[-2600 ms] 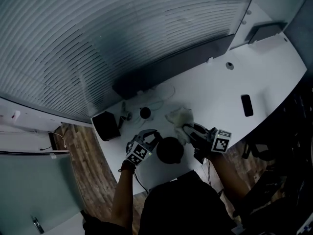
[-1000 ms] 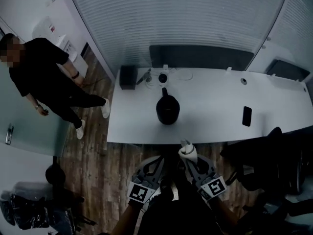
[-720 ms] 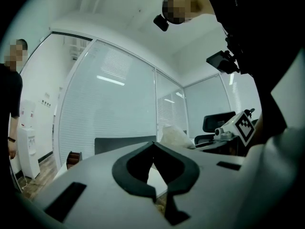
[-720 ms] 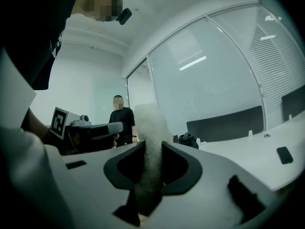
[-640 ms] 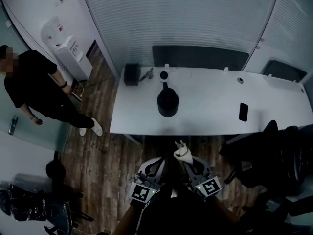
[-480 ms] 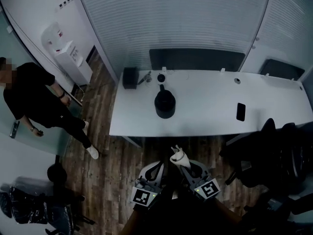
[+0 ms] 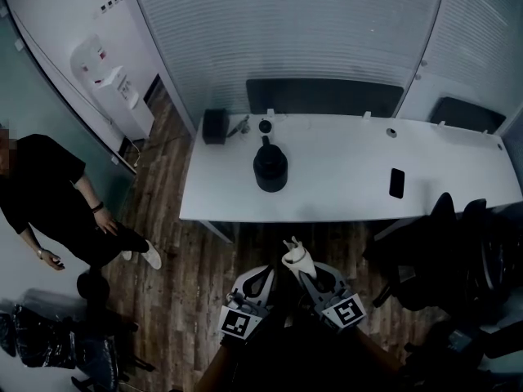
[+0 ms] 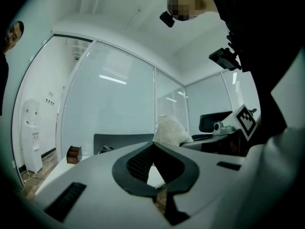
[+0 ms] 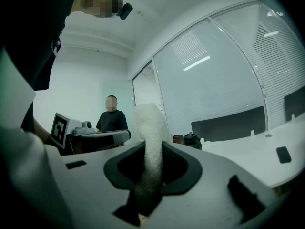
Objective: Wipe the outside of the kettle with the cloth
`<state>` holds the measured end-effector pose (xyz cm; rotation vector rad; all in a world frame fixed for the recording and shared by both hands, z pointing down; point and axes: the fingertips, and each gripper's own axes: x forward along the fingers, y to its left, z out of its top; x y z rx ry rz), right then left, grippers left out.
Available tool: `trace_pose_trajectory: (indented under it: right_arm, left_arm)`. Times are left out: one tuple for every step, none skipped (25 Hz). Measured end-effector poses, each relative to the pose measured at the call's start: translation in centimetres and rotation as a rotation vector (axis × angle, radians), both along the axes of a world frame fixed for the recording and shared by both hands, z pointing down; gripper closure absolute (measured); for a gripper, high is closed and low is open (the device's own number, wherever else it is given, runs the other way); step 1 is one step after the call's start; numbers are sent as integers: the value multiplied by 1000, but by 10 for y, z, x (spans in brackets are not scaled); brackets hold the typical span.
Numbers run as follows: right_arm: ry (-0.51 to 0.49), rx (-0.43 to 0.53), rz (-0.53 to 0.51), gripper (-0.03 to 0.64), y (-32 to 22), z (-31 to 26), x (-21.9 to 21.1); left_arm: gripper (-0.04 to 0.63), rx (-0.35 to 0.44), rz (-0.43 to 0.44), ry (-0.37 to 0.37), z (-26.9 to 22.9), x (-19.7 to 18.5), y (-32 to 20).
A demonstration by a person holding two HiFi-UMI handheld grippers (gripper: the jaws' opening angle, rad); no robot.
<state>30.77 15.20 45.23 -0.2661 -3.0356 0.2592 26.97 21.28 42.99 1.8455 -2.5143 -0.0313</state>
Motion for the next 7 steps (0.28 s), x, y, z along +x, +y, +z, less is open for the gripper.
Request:
trace_pose_trajectory:
  right_arm:
    - [-1,1,0,532,0,0,0]
    - [-2,1,0,532,1,0,1]
    - [-3,3,-2,532,2,1,1]
    - [-3,4,-4,532,3,1,1]
    - [-3,6,-6,532,3,1,0]
    - [-2,8,-8,532,4,2,0]
    - [-2,10,-9,532,5,2,-1]
  left_arm:
    - [591,1,0,0,0,0,1]
    - [591,1,-1,1,0,1,2]
    - [591,-1,0,0,1,1,3]
    - [591,-4,1,-2,2,1,3]
    - [591,-6,2,-3,2,1,4]
    - [591,-7,2,-2,3,1,4]
    - [591,-7,2,-1,4,0,5]
